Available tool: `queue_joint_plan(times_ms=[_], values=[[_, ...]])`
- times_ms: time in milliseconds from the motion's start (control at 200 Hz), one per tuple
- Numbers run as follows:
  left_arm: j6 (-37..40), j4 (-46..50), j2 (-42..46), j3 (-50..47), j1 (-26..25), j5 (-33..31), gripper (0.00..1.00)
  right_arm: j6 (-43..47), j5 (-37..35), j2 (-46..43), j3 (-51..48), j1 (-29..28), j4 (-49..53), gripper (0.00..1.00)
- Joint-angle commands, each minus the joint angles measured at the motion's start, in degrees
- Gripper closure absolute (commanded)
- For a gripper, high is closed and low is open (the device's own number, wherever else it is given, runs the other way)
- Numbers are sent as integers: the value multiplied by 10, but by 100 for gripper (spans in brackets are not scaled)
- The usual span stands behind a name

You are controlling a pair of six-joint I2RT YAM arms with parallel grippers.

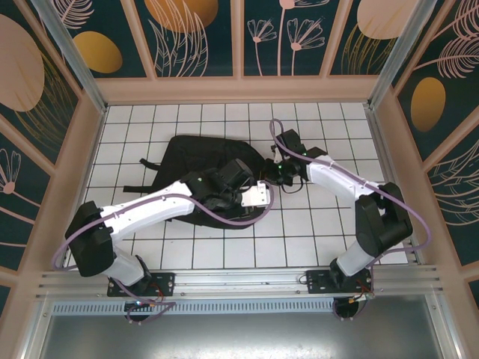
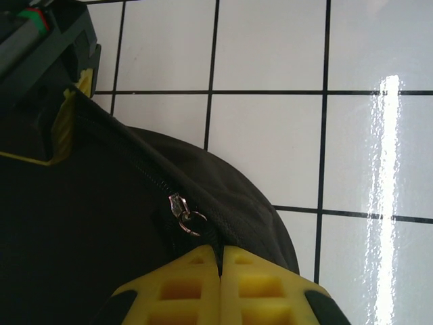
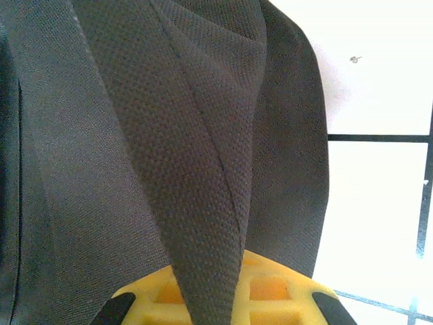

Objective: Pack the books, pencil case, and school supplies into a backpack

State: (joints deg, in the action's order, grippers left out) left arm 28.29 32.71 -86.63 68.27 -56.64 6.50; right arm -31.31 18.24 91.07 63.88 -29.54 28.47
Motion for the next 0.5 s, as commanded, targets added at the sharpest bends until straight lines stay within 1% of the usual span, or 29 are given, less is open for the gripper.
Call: queue_joint_plan(times_ms=[0,65,145,295,385,405,450,495], values=[[-14,110,43,-22,-14,23,100,33,-71,12,32,18,-23,100],[-16,115,55,-23,-14,26,100,41,-87,13,35,18,-16,100],[-19,99,76,-29,-13,31,100,46,-93,13,31,19,-16,100],[-8,47,90,-28,-13,13,100,60,-10,10,24,3,-44,100],[2,2,81,-14,-14,0,100,64,6,17,38,-15,-44,100],[6,-7,79,-12,-14,-2,100,62,10,19,39,-26,-44,100],[17,-16,73,-6,-12,-2,100,59,16,20,41,-34,-46,100],[25,-23,64,0,-12,-15,100,62,15,17,42,-40,-46,100]])
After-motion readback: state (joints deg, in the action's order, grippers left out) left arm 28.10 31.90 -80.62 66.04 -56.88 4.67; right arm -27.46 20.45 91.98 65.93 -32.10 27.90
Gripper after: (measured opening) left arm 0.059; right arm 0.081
